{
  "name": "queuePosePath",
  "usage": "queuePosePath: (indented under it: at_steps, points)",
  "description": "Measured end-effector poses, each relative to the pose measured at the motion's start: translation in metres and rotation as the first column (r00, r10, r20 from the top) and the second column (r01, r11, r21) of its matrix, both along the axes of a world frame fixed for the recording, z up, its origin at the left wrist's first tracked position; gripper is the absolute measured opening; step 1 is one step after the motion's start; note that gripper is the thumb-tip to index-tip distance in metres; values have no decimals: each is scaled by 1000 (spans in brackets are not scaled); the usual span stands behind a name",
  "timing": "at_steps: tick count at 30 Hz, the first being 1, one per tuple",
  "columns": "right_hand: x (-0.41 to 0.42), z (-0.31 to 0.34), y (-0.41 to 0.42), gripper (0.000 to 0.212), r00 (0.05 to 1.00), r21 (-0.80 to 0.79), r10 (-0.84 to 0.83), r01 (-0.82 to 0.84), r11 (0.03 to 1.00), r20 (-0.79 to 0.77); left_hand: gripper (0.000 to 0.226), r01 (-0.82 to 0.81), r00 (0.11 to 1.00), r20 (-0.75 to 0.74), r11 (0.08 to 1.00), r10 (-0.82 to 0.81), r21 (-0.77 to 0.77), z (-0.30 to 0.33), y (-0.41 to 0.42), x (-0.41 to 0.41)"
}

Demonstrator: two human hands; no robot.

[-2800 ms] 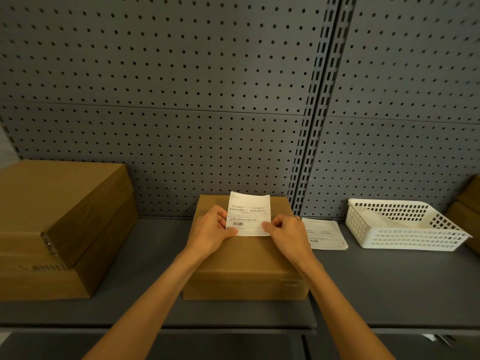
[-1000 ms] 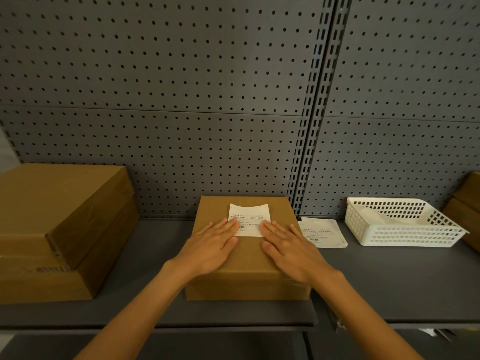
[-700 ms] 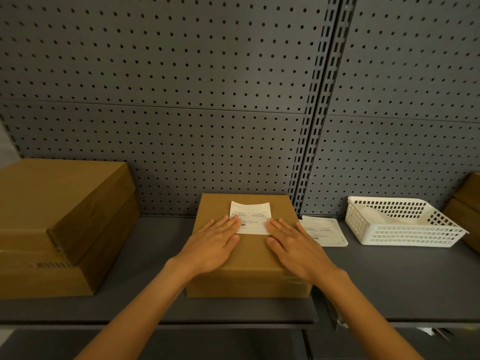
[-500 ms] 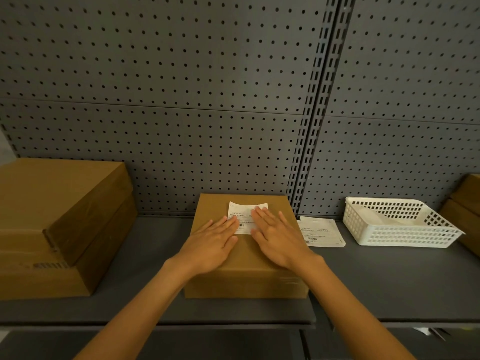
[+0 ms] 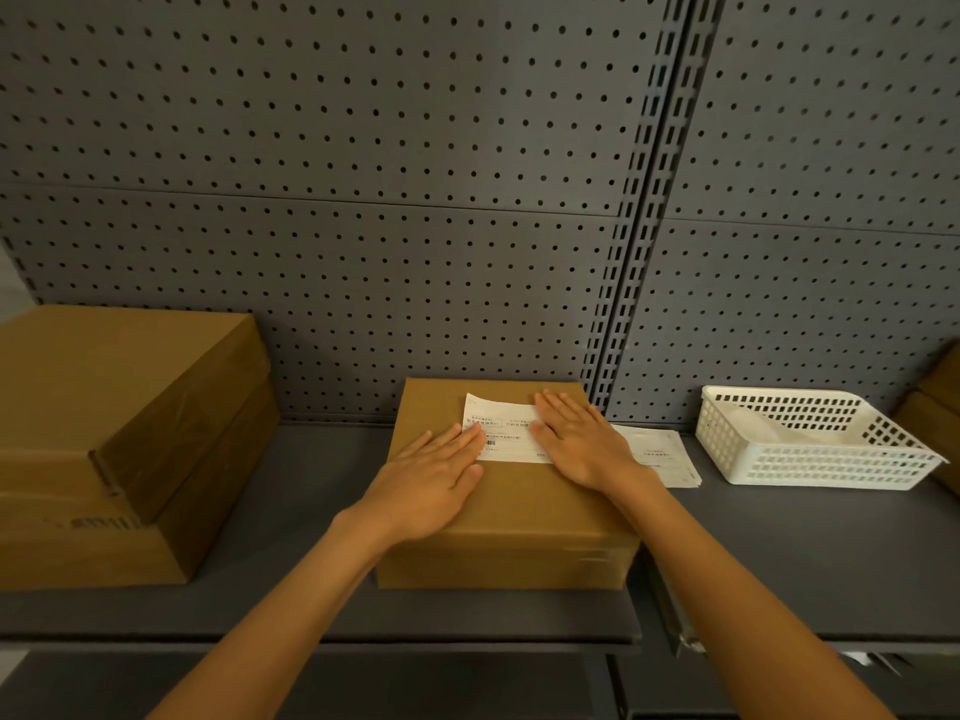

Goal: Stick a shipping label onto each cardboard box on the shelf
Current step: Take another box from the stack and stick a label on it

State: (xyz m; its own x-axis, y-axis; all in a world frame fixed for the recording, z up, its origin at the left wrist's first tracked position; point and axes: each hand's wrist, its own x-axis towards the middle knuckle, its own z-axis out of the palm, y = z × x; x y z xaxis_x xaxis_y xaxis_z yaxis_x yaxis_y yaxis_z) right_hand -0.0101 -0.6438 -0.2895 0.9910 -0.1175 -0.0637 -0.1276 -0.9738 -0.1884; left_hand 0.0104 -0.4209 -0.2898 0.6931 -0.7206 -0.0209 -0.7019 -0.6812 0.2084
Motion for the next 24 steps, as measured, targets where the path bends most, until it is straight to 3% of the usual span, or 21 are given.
queuePosePath:
  at_steps: [7,11,18,24]
  points:
    - [2,-4,0,56,1000,-11,-2,3,1000,29,51,-11,999,-53,999,9,-30,7,-5,4]
    - [0,-4,2,57,999,-18,-6,7,1000,33,51,-27,999,20,998,28,-61,15,-21,7]
    - [0,-4,1,57,1000,-5,-4,4,1000,25,52,18,999,-30,998,-16,53,13,-52,34]
    - [1,-7,-2,57,999,3,2,-2,1000,32,54,-16,999,-43,997,19,75,5,-22,56]
